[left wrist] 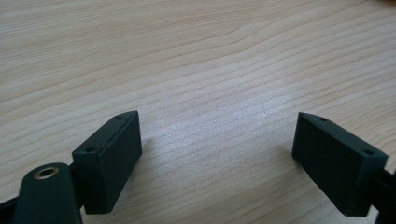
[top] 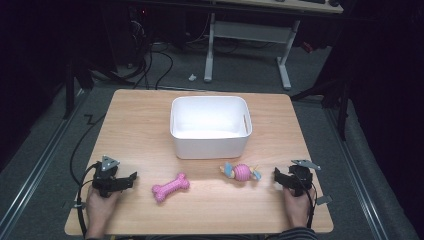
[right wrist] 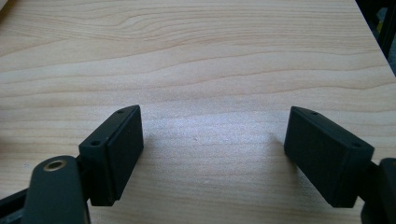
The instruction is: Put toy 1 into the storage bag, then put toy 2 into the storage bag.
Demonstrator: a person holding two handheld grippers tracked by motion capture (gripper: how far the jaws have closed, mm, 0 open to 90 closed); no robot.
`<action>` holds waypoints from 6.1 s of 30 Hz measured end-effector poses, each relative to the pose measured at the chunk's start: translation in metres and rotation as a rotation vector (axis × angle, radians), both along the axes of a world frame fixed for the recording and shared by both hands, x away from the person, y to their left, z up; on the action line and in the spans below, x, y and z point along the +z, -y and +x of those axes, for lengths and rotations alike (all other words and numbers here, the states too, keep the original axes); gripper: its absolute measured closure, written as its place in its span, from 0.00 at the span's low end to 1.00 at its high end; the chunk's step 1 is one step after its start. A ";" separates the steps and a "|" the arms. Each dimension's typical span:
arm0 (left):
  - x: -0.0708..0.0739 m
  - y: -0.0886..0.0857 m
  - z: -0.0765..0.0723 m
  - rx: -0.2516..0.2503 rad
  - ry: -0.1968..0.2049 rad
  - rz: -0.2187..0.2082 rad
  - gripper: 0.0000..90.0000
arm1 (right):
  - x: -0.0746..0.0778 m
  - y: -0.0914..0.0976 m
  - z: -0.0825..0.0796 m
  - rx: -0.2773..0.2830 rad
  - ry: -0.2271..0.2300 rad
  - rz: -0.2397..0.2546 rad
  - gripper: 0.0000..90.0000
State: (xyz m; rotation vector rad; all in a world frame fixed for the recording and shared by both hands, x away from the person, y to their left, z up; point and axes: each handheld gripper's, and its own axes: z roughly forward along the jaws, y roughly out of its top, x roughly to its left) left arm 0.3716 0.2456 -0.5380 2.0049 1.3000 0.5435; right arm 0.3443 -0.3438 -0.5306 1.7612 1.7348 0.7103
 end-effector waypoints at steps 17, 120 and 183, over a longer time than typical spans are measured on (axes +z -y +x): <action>0.000 0.000 0.002 0.009 -0.005 0.003 0.15 | 0.000 -0.001 0.000 0.005 0.001 0.001 0.22; 0.043 0.120 -0.029 -0.408 -0.085 0.044 0.35 | 0.000 -0.006 0.001 0.090 0.008 -0.008 0.24; 0.051 0.133 -0.027 -0.505 -0.090 0.149 0.65 | 0.000 -0.007 0.001 0.087 0.006 -0.004 0.24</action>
